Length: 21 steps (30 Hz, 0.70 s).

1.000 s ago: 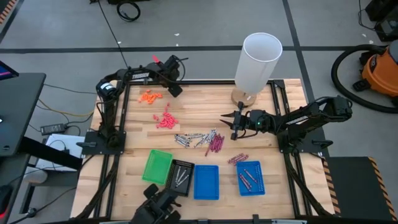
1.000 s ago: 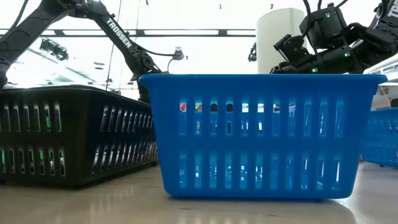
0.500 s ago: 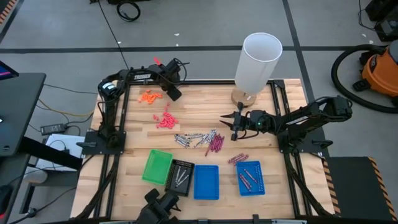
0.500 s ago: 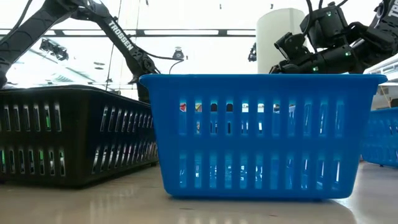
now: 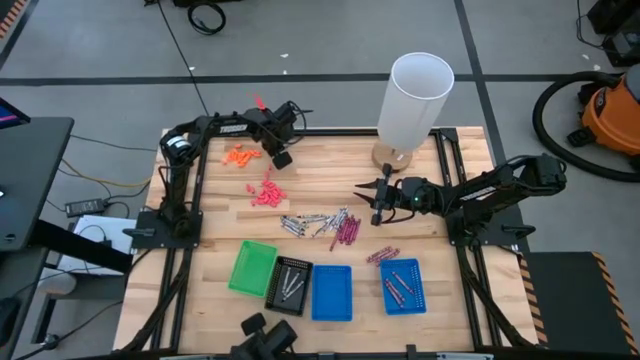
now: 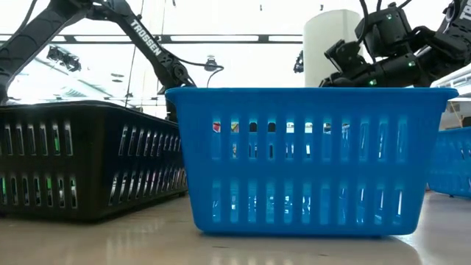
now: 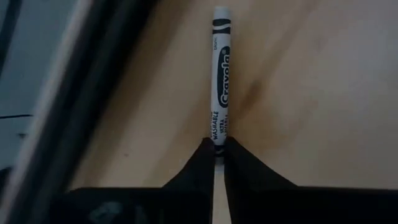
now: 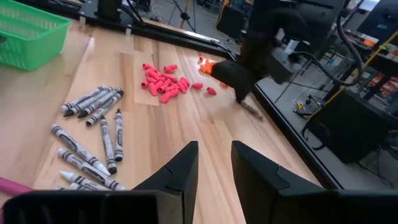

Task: Sort crayons
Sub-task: Put the white crayon into the green bin

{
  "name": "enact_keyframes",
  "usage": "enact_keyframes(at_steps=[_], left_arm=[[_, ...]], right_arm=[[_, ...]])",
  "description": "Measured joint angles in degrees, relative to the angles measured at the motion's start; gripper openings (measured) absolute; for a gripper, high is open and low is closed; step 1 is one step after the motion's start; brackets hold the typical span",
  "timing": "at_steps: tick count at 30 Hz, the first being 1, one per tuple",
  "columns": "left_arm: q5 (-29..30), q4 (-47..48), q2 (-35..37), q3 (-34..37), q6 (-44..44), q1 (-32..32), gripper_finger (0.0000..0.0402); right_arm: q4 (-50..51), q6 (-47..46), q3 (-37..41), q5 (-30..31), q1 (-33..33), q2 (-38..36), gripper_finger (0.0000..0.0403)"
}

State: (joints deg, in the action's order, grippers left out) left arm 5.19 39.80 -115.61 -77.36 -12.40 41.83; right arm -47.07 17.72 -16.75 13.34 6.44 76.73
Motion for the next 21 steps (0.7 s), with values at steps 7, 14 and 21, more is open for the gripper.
enact_keyframes(at_steps=[7,14,21], left_arm=[[-3.3,4.5,7.8,0.1,2.5,-4.0,0.0013],[-3.4,8.6,15.4,0.1,9.9,-11.0,0.0013],[-2.8,15.0,22.1,0.1,21.2,-23.7,0.0012]], right_arm=[[0.7,-0.3,0.0,0.7,0.0,0.0,0.0105],[1.5,-0.6,0.0,0.8,0.0,0.0,0.0105],[3.5,-2.2,0.0,6.3,-0.1,0.0,0.0105]])
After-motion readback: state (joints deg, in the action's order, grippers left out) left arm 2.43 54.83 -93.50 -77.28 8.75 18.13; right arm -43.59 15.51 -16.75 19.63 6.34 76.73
